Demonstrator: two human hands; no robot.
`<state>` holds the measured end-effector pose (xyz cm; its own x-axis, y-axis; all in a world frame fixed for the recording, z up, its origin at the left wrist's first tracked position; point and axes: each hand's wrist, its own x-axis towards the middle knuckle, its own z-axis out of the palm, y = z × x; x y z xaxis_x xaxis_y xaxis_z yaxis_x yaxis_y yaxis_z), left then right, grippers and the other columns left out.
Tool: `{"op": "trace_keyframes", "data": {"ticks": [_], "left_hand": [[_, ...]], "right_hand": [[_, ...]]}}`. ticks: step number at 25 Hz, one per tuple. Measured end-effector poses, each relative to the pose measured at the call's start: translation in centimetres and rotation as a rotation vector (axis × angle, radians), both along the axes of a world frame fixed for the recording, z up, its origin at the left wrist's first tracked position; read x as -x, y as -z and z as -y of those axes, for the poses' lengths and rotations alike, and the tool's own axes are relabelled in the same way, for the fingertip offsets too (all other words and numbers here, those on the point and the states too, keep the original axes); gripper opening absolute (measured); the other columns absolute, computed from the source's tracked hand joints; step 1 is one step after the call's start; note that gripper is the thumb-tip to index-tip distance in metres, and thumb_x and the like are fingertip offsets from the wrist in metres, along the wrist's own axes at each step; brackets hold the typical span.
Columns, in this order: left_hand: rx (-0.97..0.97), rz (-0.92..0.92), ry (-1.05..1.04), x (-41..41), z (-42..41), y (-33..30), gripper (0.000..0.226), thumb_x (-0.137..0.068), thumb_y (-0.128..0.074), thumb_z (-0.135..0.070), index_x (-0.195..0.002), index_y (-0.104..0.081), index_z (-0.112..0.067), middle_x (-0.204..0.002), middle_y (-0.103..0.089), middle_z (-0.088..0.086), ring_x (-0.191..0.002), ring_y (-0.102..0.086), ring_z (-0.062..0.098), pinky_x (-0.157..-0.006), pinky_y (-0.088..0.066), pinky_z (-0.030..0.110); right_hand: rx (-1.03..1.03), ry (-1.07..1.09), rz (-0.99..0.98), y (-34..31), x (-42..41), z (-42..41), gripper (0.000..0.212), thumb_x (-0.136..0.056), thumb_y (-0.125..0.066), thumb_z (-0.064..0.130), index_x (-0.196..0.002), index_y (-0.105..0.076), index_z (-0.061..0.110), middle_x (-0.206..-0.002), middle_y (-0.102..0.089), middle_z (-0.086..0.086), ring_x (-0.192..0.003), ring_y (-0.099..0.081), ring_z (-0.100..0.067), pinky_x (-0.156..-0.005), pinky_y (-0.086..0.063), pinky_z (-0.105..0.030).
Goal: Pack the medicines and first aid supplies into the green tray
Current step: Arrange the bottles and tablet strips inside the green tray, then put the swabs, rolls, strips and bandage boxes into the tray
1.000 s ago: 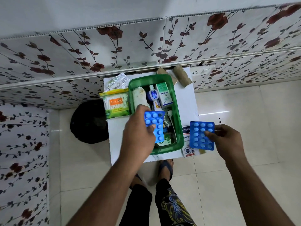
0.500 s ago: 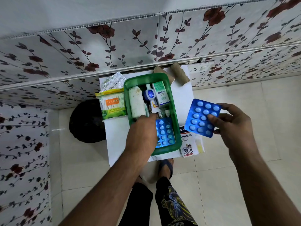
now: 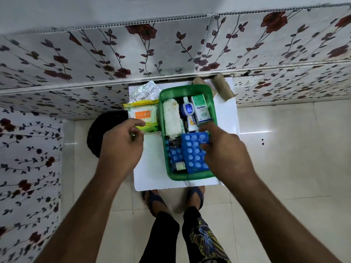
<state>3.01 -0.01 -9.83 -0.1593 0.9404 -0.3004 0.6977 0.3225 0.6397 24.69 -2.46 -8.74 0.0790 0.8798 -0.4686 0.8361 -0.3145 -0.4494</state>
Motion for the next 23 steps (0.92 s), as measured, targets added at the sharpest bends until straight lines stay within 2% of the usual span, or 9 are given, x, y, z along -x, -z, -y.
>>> {"op": "trace_keyframes", "data": {"ticks": [3,6,9,12,14,16,18,21,23], "left_hand": [[0.059,0.031,-0.019,1.8,0.8,1.8,0.020,-0.090,-0.061,-0.010,-0.100,-0.069,-0.026,-0.079,-0.069,0.001,-0.069,-0.070,0.024,-0.071,-0.059,0.044],[0.107,0.067,-0.021,2.5,1.6,3.0,0.017,-0.089,-0.063,-0.013,-0.102,-0.069,-0.022,-0.079,-0.069,-0.002,-0.072,-0.069,0.020,-0.072,-0.058,0.038],[0.143,0.073,-0.032,2.7,2.2,3.6,0.018,-0.089,-0.064,-0.015,-0.106,-0.070,-0.021,-0.083,-0.069,-0.001,-0.075,-0.068,0.018,-0.070,-0.055,0.033],[0.126,0.055,-0.072,3.1,2.5,3.7,0.018,-0.088,-0.065,-0.013,-0.105,-0.070,-0.018,-0.083,-0.069,-0.003,-0.075,-0.067,0.015,-0.072,-0.056,0.033],[0.056,0.017,-0.080,3.6,2.0,3.8,0.023,-0.084,-0.068,-0.013,-0.106,-0.069,-0.017,-0.093,-0.068,0.000,-0.077,-0.065,0.011,-0.075,-0.056,0.034],[0.001,-0.061,0.009,4.0,0.6,4.0,0.043,-0.079,-0.075,-0.018,-0.120,-0.063,-0.020,-0.117,-0.060,0.005,-0.093,-0.061,0.015,-0.084,-0.050,0.030],[0.000,-0.207,0.205,4.2,-1.5,4.7,0.073,-0.072,-0.081,-0.030,-0.137,-0.049,-0.021,-0.134,-0.046,0.008,-0.118,-0.049,0.025,-0.095,-0.043,0.035],[0.055,-0.461,0.465,3.6,-4.4,5.8,0.107,-0.061,-0.084,-0.049,-0.148,-0.029,-0.023,-0.145,-0.037,0.011,-0.130,-0.035,0.035,-0.101,-0.040,0.049],[0.090,-0.572,0.531,3.1,-5.3,6.4,0.112,-0.057,-0.083,-0.054,-0.149,-0.026,-0.024,-0.145,-0.036,0.010,-0.130,-0.034,0.035,-0.099,-0.038,0.050]], "right_hand": [[0.038,-0.266,0.284,1.1,1.9,0.2,0.047,-0.081,-0.056,-0.001,-0.122,-0.052,0.020,-0.101,-0.067,-0.008,-0.089,-0.068,-0.033,-0.063,-0.041,-0.033],[0.012,-0.351,0.375,1.8,2.3,0.5,0.050,-0.081,-0.058,-0.003,-0.127,-0.052,0.013,-0.116,-0.058,-0.010,-0.097,-0.066,-0.031,-0.064,-0.045,-0.035],[0.018,-0.406,0.387,2.3,2.9,0.9,0.053,-0.082,-0.061,0.000,-0.133,-0.049,0.010,-0.124,-0.054,-0.013,-0.108,-0.060,-0.030,-0.079,-0.053,-0.036],[-0.027,-0.347,0.315,1.5,2.5,0.7,0.044,-0.081,-0.061,0.001,-0.123,-0.058,0.011,-0.114,-0.059,-0.010,-0.098,-0.064,-0.031,-0.072,-0.051,-0.036],[-0.198,-0.142,0.185,0.3,0.9,-0.4,0.032,-0.083,-0.062,0.009,-0.114,-0.065,0.015,-0.103,-0.066,-0.008,-0.086,-0.067,-0.030,-0.068,-0.051,-0.033],[-0.386,0.118,0.061,-0.5,-1.2,-2.6,0.021,-0.086,-0.062,0.018,-0.106,-0.068,0.019,-0.096,-0.072,-0.002,-0.079,-0.068,-0.024,-0.071,-0.054,-0.033],[-0.422,0.296,0.021,0.8,-3.3,-6.1,0.024,-0.087,-0.061,0.021,-0.109,-0.069,0.017,-0.102,-0.074,-0.004,-0.087,-0.069,-0.025,-0.078,-0.053,-0.033],[-0.277,0.300,0.081,5.3,-5.4,-10.9,0.038,-0.091,-0.059,0.035,-0.118,-0.067,0.011,-0.116,-0.070,-0.014,-0.101,-0.066,-0.032,-0.084,-0.050,-0.035],[-0.200,0.207,0.165,7.6,-5.8,-12.6,0.041,-0.094,-0.052,0.046,-0.103,-0.069,0.009,-0.105,-0.071,-0.020,-0.083,-0.060,-0.034,-0.070,-0.043,-0.033]]}}
